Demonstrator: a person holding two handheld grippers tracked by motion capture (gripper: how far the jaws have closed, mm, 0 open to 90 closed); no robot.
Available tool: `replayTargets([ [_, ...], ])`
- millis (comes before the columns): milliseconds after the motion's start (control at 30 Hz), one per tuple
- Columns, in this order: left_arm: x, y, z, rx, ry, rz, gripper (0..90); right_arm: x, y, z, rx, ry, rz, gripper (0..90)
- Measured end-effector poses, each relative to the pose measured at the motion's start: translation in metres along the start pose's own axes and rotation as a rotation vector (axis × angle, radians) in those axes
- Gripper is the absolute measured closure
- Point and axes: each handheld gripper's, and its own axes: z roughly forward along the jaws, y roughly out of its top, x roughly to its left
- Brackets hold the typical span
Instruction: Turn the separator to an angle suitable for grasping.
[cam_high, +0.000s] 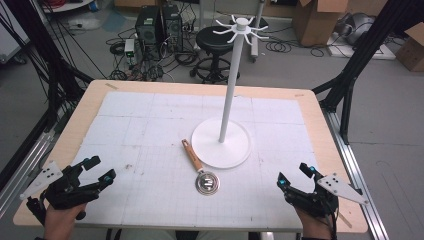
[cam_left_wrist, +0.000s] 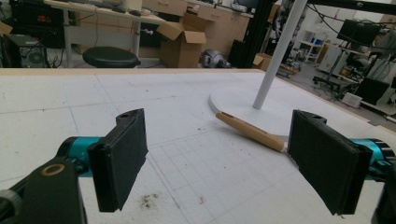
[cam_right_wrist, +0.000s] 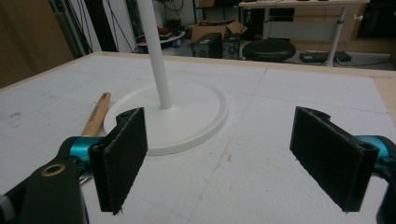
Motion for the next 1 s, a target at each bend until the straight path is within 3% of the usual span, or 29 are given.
replayTargets([
  [367,0.000,-0.001,0.002,0.006,0.000,-0.006,20.6,0.015,0.001,0.028,0.036,0.067,0.010,31.6],
  [500,-0.001,-0.001,0.002,0.016,-0.011,0.007,20.9,0.037,0.004,0.047,0.079,0.129,-0.035,40.7],
  [633,0.000,-0.001,0.001,0.013,-0.011,0.001,21.2,0.058,0.008,0.068,0.112,0.192,-0.080,56.0],
  [700,0.001,-0.001,0.001,0.013,-0.010,-0.002,21.2,0.066,0.007,0.081,0.139,0.225,-0.080,64.7],
  [867,0.003,-0.002,0.002,0.021,-0.012,-0.006,21.5,0.086,-0.002,0.119,0.251,0.279,-0.139,88.0],
  [1000,0.003,-0.002,0.003,0.025,-0.016,-0.005,21.6,0.101,-0.007,0.145,0.312,0.267,-0.172,88.7],
])
